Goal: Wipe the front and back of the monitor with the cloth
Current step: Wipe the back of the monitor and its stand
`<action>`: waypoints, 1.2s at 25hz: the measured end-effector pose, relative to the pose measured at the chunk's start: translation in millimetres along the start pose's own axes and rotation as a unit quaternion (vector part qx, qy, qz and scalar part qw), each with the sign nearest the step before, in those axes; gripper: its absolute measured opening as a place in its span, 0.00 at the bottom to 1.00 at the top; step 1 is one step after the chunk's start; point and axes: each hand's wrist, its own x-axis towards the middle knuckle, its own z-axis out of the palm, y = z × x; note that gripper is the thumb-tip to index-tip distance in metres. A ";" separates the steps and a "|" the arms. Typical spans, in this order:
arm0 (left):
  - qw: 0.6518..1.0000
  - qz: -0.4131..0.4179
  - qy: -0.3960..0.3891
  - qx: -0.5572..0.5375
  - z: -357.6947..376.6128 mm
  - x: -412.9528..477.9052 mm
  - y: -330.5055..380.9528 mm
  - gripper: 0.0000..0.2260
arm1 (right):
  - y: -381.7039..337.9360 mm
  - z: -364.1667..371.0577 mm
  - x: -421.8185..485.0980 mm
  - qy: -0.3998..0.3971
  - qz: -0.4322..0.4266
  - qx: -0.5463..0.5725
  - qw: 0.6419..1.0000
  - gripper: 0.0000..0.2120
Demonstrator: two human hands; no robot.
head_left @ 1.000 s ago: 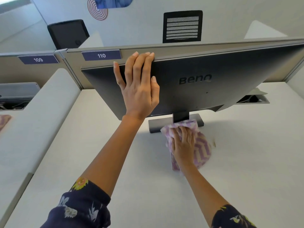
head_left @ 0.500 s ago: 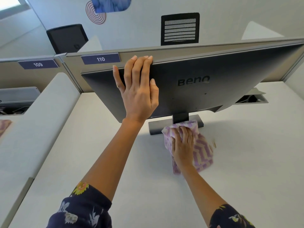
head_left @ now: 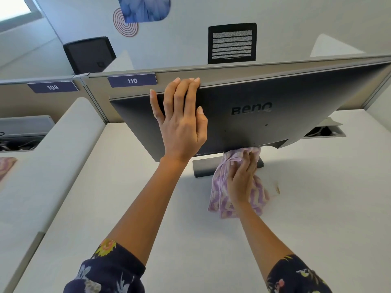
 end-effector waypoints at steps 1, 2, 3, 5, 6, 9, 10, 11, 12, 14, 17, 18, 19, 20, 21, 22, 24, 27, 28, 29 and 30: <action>1.000 0.000 0.001 -0.001 0.4 -0.1 -0.4 0.20 | -6.7 3.6 -3.0 -0.003 0.024 -0.005 1.000 0.28; 1.000 -0.002 0.003 -0.002 1.0 -0.4 -0.5 0.20 | -9.1 7.0 -7.7 -0.014 0.017 -0.040 0.999 0.29; 1.000 -0.004 0.005 -0.001 1.5 -0.6 -0.2 0.20 | -5.9 8.6 -13.0 -0.030 -0.027 -0.105 0.994 0.29; 1.000 -0.004 0.007 -0.005 1.9 0.2 0.6 0.20 | 21.7 3.4 -17.8 -0.085 -0.207 -0.235 0.946 0.31; 1.000 -0.002 0.009 -0.007 2.4 0.5 0.7 0.20 | 37.4 -2.3 -13.5 -0.105 -0.267 -0.250 0.925 0.31; 1.000 -0.001 0.010 -0.005 4.2 0.9 -0.2 0.20 | 35.5 -9.3 -4.0 -0.068 -0.114 -0.151 0.980 0.31; 1.000 -0.003 0.010 -0.005 4.5 0.6 -0.5 0.20 | 23.9 -5.0 -4.1 -0.049 -0.044 -0.124 0.990 0.31; 1.000 -0.004 0.010 -0.005 4.3 0.0 -0.8 0.20 | 16.5 -0.6 -6.3 -0.048 -0.037 -0.126 0.990 0.31; 1.000 -0.002 0.009 -0.004 4.2 -0.2 -1.0 0.20 | 17.9 3.2 -8.9 -0.055 -0.090 -0.155 0.982 0.32; 1.000 0.002 0.009 -0.004 4.8 0.4 -0.7 0.20 | 35.5 0.3 -3.9 -0.085 -0.236 -0.234 0.939 0.32; 1.000 -0.002 0.012 -0.006 6.3 1.8 0.3 0.20 | 35.1 -3.3 -1.6 -0.043 -0.153 -0.194 0.968 0.34; 1.000 -0.005 0.012 -0.007 6.2 1.1 0.5 0.20 | 23.1 2.0 -7.7 -0.035 -0.091 -0.170 0.981 0.34; 1.000 -0.006 0.011 -0.005 5.8 0.3 0.8 0.20 | 11.9 8.3 -12.2 -0.033 -0.069 -0.173 0.982 0.33; 1.000 -0.004 0.010 -0.003 5.3 -0.1 0.5 0.20 | 8.4 12.7 -13.2 -0.051 -0.085 -0.195 0.976 0.32; 1.000 -0.002 0.008 -0.002 5.0 0.1 0.0 0.20 | 13.7 13.5 -13.4 -0.076 -0.128 -0.229 0.962 0.33; 1.000 -0.002 0.007 0.000 5.0 0.4 -0.5 0.20 | 24.4 10.7 -14.2 -0.095 -0.184 -0.258 0.944 0.35; 1.000 -0.005 0.010 0.004 5.1 0.7 0.0 0.20 | 48.1 1.7 -22.0 -0.122 -0.255 -0.284 0.916 0.39; 1.000 -0.004 0.009 -0.005 5.7 -0.2 0.9 0.20 | 70.1 -5.3 -55.3 -0.148 -0.230 -0.266 0.925 0.40; 1.000 -0.002 0.011 -0.002 5.9 0.2 0.8 0.20 | 70.3 -6.1 -61.8 -0.157 -0.214 -0.248 0.932 0.40; 1.000 -0.002 0.012 -0.002 5.6 0.8 0.5 0.20 | 70.1 -6.5 -62.6 -0.167 -0.196 -0.227 0.939 0.41; 1.000 -0.003 0.012 -0.007 4.9 0.2 0.6 0.20 | 69.9 -7.9 -61.8 -0.163 -0.173 -0.201 0.950 0.42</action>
